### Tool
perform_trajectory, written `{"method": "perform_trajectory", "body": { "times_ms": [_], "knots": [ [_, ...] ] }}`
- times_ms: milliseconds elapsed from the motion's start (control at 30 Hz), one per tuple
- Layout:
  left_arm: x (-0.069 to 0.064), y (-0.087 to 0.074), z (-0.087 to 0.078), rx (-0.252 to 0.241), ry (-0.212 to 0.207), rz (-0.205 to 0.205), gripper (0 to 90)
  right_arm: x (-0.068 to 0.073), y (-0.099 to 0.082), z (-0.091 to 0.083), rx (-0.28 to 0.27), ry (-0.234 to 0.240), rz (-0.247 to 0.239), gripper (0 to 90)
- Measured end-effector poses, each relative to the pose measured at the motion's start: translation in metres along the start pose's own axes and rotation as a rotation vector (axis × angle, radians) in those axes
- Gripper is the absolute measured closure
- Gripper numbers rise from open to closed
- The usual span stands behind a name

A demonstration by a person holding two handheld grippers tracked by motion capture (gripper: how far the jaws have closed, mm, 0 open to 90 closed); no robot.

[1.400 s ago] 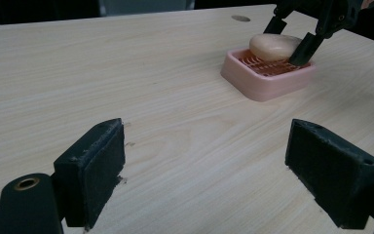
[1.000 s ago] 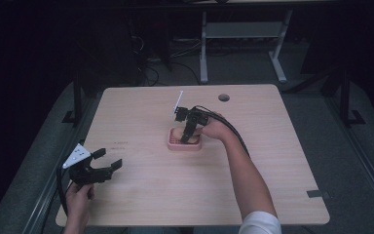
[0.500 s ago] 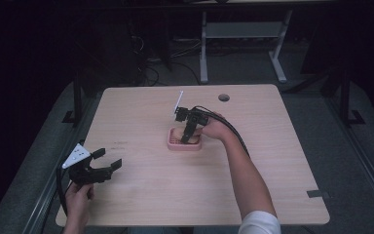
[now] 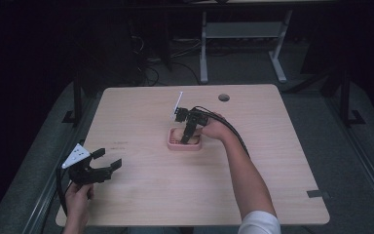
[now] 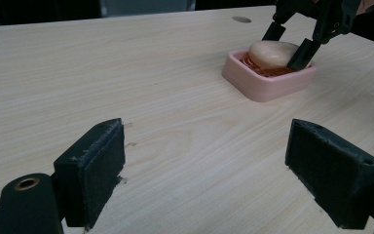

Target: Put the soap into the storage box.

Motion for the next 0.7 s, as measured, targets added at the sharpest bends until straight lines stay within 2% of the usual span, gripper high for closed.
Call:
{"method": "perform_trajectory", "body": {
  "times_ms": [133, 200, 300, 700],
  "knots": [
    [0.0, 0.0, 0.0, -0.002, 0.0, -0.001, 14.3, 0.0, 0.0, 0.0, 0.0, -0.003, -0.002, 34.5],
    [0.0, 0.0, 0.0, 0.0, 0.0, -0.001, 14.3, -0.001, 0.002, -0.004, -0.029, 0.001, 0.008, 37.2],
    [0.0, 0.0, 0.0, 0.0, -0.001, 0.0, 14.3, 0.0, 0.004, -0.009, -0.04, -0.001, -0.005, 36.4],
    [-0.001, 0.0, 0.001, 0.002, -0.001, 0.0, 14.3, 0.001, 0.001, -0.017, -0.064, 0.001, 0.019, 31.4]
  ]
}}
Point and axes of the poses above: each handheld gripper's, and its own axes: z roughly forward along the jaws, y roughly out of its top, x roughly to its left, the point moved 2 cm from there along z, roughly forward along the jaws, and after that the axes turned 14 degrees about -x, right-handed, at the moved point
